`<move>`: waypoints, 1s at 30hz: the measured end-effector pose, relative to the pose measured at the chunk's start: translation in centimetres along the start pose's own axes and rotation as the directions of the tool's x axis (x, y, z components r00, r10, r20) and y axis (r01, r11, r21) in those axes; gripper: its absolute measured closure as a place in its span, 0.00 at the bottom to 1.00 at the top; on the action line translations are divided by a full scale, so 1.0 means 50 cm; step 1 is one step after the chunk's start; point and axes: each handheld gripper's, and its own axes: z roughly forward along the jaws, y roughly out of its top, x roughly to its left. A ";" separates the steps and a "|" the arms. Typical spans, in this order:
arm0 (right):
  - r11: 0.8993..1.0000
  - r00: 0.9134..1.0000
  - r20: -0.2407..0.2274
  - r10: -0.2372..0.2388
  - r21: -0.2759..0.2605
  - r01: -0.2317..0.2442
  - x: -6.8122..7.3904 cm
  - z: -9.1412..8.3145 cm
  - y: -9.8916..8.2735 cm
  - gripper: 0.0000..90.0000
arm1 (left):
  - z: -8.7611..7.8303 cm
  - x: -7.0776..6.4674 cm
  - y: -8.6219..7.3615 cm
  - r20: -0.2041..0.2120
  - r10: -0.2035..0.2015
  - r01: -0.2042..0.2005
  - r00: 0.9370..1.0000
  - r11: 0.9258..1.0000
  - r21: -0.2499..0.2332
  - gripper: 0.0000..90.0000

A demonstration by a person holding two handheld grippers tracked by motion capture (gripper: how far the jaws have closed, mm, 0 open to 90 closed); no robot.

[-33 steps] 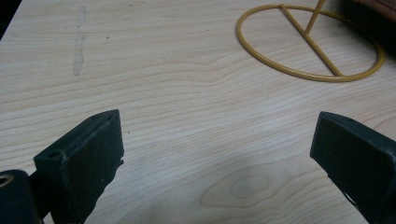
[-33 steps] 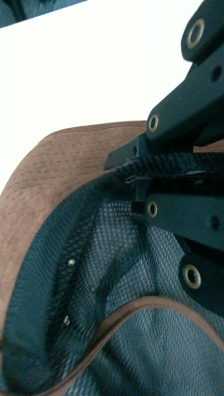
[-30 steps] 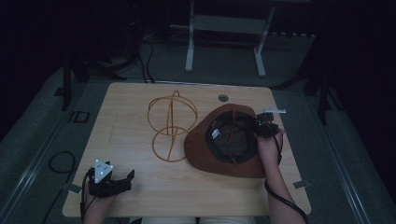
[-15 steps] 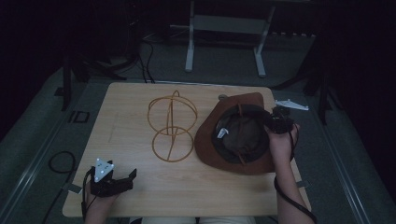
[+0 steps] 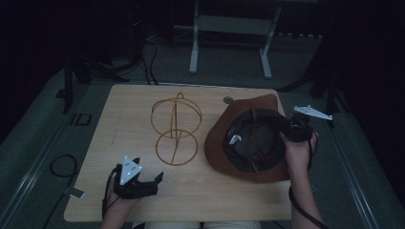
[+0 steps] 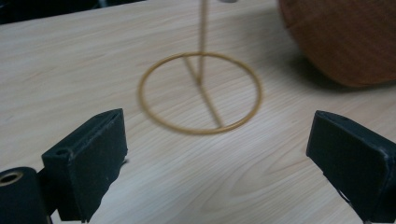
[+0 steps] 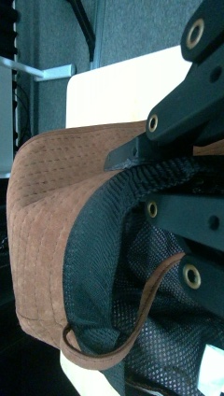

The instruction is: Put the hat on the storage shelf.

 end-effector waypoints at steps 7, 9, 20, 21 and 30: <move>1.000 1.000 0.003 0.009 -0.003 -0.009 -0.014 -0.015 -0.017 0.95 | 0.038 -0.055 0.041 0.075 0.043 -0.043 0.996 0.999 -0.003 0.07; 1.000 1.000 0.002 0.011 -0.001 -0.011 -0.018 -0.018 -0.023 0.95 | 0.048 -0.067 0.052 0.096 0.053 -0.053 0.994 0.999 0.001 0.07; 1.000 1.000 0.000 0.009 0.002 -0.009 -0.023 -0.031 -0.042 0.95 | 0.103 -0.136 0.115 0.169 0.102 -0.108 0.980 0.994 0.026 0.08; 1.000 1.000 -0.001 0.007 0.001 -0.007 -0.022 -0.032 -0.043 0.95 | 0.107 -0.141 0.120 0.167 0.109 -0.115 0.980 0.993 0.025 0.08; 1.000 1.000 -0.006 0.015 0.004 -0.015 -0.022 -0.038 -0.055 0.95 | 0.154 -0.200 0.186 0.202 0.174 -0.184 0.964 0.983 0.030 0.08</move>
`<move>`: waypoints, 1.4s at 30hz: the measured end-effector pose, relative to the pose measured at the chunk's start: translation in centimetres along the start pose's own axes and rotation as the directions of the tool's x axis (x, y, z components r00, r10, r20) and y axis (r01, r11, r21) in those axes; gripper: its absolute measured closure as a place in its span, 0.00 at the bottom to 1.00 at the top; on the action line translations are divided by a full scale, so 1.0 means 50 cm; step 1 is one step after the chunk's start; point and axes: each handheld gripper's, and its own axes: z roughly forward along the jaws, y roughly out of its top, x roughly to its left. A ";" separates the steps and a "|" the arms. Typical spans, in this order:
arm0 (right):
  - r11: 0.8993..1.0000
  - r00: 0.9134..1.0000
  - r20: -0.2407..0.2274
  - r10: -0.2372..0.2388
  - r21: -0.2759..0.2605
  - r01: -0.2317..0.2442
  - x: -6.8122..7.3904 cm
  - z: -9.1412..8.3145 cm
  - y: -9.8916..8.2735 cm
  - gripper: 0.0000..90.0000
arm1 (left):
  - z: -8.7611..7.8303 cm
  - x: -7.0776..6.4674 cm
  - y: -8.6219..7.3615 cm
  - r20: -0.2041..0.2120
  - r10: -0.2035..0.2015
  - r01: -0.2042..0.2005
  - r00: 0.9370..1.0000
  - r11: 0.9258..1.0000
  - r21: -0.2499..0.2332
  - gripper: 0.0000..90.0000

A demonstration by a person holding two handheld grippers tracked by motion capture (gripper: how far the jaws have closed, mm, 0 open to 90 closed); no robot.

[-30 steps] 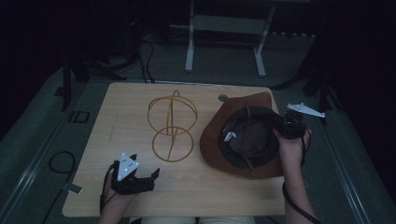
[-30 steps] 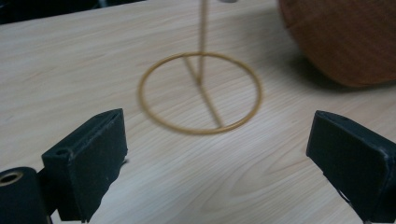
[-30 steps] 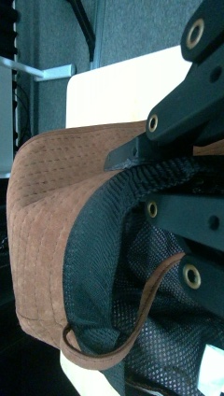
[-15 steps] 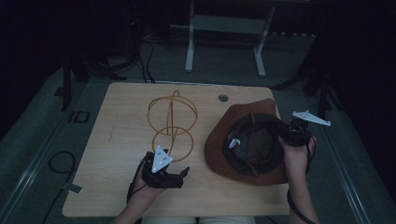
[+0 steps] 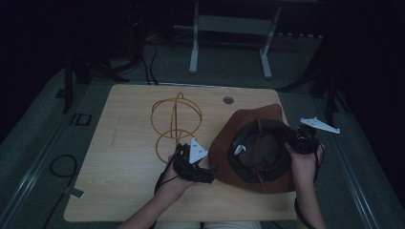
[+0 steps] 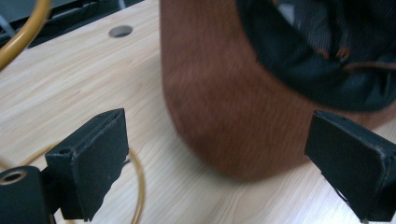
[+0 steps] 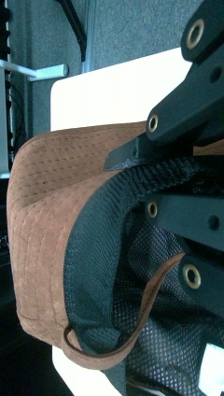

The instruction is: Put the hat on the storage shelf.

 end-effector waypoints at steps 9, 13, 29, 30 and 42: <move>1.000 1.000 -0.003 0.002 -0.004 -0.002 -0.005 -0.008 -0.001 0.95 | 0.059 -0.033 0.081 0.055 0.037 -0.036 0.998 0.999 -0.011 0.08; 1.000 1.000 -0.006 0.001 -0.009 -0.001 -0.005 -0.012 0.001 0.95 | 0.088 -0.038 0.112 0.075 0.030 -0.029 0.997 1.000 -0.011 0.08; 1.000 1.000 -0.015 -0.010 -0.012 0.010 -0.003 -0.020 0.007 0.95 | 0.198 -0.030 0.166 -0.017 0.019 -0.018 1.000 0.997 0.073 0.17; 1.000 1.000 -0.014 -0.013 -0.014 0.013 -0.002 -0.022 0.008 0.95 | 0.204 -0.031 0.166 -0.018 0.023 -0.021 1.000 0.996 0.092 0.17; 0.999 0.999 -0.026 -0.031 -0.019 0.031 0.015 -0.028 0.011 0.95 | 0.223 -0.017 0.172 -0.057 0.005 0.000 0.998 0.996 0.091 0.81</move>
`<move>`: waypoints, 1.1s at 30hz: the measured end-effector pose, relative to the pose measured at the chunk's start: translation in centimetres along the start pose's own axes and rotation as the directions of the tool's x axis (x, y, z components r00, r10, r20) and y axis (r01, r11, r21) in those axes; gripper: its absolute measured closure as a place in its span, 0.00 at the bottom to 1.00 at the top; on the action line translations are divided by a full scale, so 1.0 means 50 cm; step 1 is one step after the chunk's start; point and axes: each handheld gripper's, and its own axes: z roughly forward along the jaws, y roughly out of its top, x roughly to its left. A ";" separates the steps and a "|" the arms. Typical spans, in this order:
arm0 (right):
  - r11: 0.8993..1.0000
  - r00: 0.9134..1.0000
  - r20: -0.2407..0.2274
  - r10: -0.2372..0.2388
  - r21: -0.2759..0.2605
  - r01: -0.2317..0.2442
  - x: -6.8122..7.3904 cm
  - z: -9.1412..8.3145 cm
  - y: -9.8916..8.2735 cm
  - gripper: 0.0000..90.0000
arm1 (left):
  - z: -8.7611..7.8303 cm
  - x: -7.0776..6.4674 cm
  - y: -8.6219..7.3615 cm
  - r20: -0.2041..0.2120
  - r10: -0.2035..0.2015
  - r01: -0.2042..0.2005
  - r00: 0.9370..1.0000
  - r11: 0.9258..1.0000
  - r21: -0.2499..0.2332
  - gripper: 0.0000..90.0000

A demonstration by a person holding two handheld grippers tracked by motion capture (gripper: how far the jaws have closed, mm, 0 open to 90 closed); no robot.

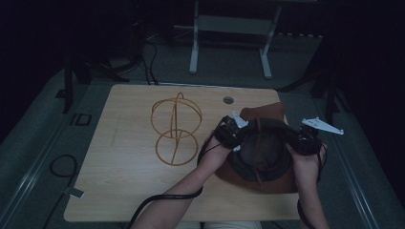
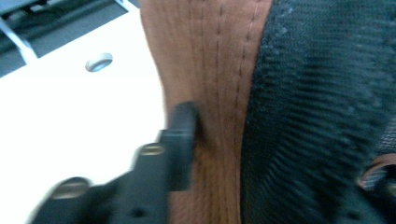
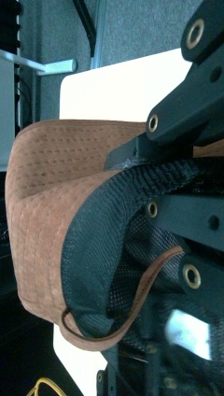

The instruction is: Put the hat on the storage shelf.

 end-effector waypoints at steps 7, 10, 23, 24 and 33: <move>1.000 1.000 -0.005 -0.005 -0.009 0.005 0.013 -0.003 -0.009 0.94 | -0.014 0.004 0.009 -0.050 0.024 -0.025 0.998 1.000 -0.011 0.97; 1.000 1.000 -0.022 -0.012 -0.017 0.012 0.013 -0.009 -0.015 0.90 | -0.024 0.004 0.012 -0.081 0.060 -0.062 0.995 0.998 -0.022 0.97; 0.996 0.985 -0.150 -0.082 0.016 0.085 0.008 -0.081 -0.046 0.50 | -0.062 0.015 0.028 -0.118 0.075 -0.087 0.990 0.992 -0.096 0.98; 0.995 0.985 -0.138 -0.100 0.003 0.101 0.006 -0.094 -0.047 0.48 | -0.065 0.015 0.028 -0.127 0.082 -0.095 0.989 0.991 -0.099 0.98; 0.995 0.991 -0.094 -0.092 -0.031 0.090 -0.042 -0.141 -0.048 0.47 | -0.109 0.019 0.028 -0.123 0.131 -0.150 0.984 0.975 -0.161 0.98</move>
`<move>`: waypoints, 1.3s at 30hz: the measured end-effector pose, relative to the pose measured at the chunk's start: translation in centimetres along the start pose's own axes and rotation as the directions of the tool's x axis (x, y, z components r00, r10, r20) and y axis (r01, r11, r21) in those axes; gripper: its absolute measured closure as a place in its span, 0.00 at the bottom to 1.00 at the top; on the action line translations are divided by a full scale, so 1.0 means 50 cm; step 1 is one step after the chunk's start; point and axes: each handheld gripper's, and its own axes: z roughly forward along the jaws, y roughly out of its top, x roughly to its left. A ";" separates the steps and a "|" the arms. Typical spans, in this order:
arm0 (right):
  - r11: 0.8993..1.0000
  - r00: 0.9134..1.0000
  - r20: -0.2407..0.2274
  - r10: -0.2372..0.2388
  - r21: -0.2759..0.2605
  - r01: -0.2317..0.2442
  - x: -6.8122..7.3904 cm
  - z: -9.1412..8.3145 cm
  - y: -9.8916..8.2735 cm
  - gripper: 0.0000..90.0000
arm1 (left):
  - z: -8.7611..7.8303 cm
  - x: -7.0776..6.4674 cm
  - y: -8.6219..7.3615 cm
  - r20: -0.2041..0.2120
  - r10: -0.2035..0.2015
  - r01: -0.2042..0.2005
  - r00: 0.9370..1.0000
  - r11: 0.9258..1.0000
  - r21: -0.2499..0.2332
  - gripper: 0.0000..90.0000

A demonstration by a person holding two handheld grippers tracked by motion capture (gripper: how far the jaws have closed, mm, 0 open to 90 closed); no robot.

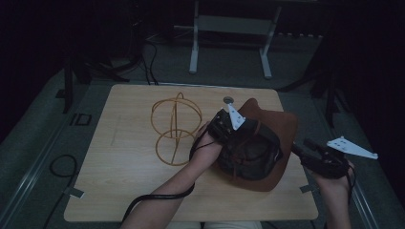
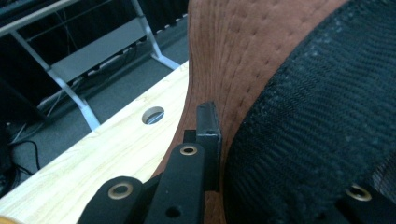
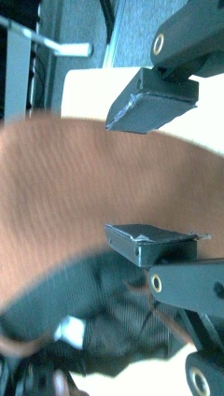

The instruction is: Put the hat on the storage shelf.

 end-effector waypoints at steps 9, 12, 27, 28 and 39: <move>1.000 1.000 0.024 0.010 -0.002 -0.010 -0.059 -0.015 -0.005 0.46 | -0.062 0.013 -0.024 0.141 0.086 -0.066 0.986 0.988 -0.140 0.98; 1.000 1.000 -0.007 0.017 0.003 -0.016 -0.062 -0.010 -0.004 0.49 | -0.077 0.018 -0.033 0.191 0.103 -0.071 0.976 0.983 -0.169 0.98; 0.991 0.923 -0.362 -0.132 -0.035 0.129 0.049 0.037 -0.001 0.51 | -0.146 0.030 -0.068 0.433 0.265 -0.103 0.862 0.927 -0.362 0.98; 0.990 0.912 -0.385 -0.142 -0.034 0.140 0.059 0.041 -0.001 0.51 | -0.147 0.028 -0.067 0.429 0.274 -0.114 0.861 0.926 -0.361 0.98; 0.972 0.805 -0.551 -0.219 -0.051 0.230 0.146 0.077 0.004 0.51 | -0.139 0.016 -0.062 0.440 0.276 -0.128 0.854 0.933 -0.338 0.98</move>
